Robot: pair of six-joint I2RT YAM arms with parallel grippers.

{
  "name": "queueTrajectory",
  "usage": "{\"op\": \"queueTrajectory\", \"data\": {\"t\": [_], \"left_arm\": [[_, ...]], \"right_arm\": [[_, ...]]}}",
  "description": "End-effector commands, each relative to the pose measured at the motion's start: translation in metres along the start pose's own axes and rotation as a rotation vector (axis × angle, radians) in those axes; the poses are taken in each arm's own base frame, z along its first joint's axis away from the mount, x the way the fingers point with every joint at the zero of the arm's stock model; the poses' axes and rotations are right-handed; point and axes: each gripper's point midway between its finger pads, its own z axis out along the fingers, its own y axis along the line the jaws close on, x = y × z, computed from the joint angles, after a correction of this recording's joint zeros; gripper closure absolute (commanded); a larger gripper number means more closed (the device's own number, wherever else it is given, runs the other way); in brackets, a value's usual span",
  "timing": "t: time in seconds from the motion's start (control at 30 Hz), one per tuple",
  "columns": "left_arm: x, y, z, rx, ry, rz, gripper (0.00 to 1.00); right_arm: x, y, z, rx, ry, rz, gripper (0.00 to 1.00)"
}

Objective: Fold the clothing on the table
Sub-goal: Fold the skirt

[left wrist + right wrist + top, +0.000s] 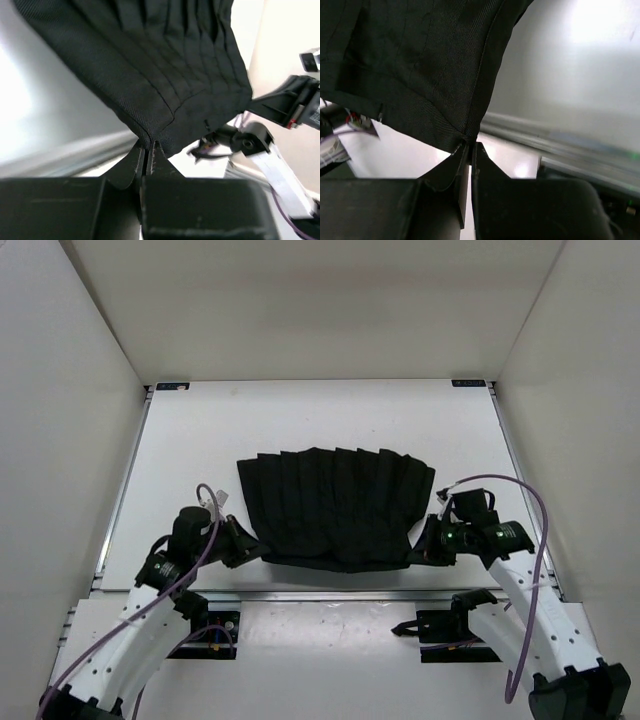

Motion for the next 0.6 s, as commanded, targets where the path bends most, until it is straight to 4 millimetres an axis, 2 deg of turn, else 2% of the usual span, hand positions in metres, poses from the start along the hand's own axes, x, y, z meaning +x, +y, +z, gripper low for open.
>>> {"op": "queueTrajectory", "data": {"t": [0.0,0.07,0.13,0.2,0.23,0.27,0.3,0.33,0.37,0.4,0.43,0.47,0.5,0.53,0.57], "left_arm": [[0.022,0.006,-0.008,-0.018,0.052,-0.088,1.0],[0.011,-0.008,-0.01,0.01,0.031,-0.093,1.0],[-0.008,-0.024,-0.011,0.025,0.007,-0.065,1.0],[-0.034,-0.028,-0.003,-0.018,-0.022,-0.069,1.0],[-0.052,-0.04,-0.004,-0.003,-0.064,-0.046,1.0],[-0.071,-0.046,0.0,-0.019,-0.093,-0.049,1.0],[-0.085,-0.044,0.009,-0.036,-0.105,-0.065,1.0],[-0.102,-0.056,0.011,-0.007,-0.142,-0.063,1.0],[-0.119,-0.055,0.021,-0.022,-0.142,-0.097,1.0],[-0.14,-0.056,0.033,-0.024,-0.157,-0.113,1.0],[-0.153,-0.057,0.039,-0.013,-0.166,-0.118,1.0],[-0.176,-0.053,0.052,-0.019,-0.177,-0.149,1.0],[-0.198,-0.043,0.065,-0.048,-0.188,-0.179,0.93],[-0.21,-0.023,0.083,-0.088,-0.174,-0.208,0.73],[-0.228,-0.03,0.087,-0.071,-0.18,-0.205,0.62]], "right_arm": [[0.032,-0.002,-0.013,0.01,0.1,0.032,1.0],[0.02,0.008,-0.022,-0.011,0.065,0.001,1.0],[-0.003,0.02,-0.031,-0.025,0.027,-0.002,1.0],[-0.041,0.038,-0.042,-0.074,-0.05,-0.058,1.0],[-0.059,0.039,-0.037,-0.082,-0.061,-0.048,1.0],[-0.077,0.045,-0.044,-0.098,-0.1,-0.07,1.0],[-0.099,0.049,-0.04,-0.098,-0.111,-0.094,1.0],[-0.117,0.045,-0.028,-0.086,-0.1,-0.081,1.0],[-0.135,0.041,-0.02,-0.068,-0.09,-0.066,1.0],[-0.162,0.048,-0.023,-0.083,-0.145,-0.106,0.99],[-0.184,0.043,-0.01,-0.09,-0.15,-0.083,1.0],[-0.207,0.037,-0.002,-0.097,-0.151,-0.059,1.0],[-0.236,0.049,-0.005,-0.128,-0.211,-0.088,1.0],[-0.272,0.045,0.0,-0.129,-0.257,-0.082,0.95],[-0.285,0.031,0.02,-0.118,-0.228,-0.046,0.84]]}}
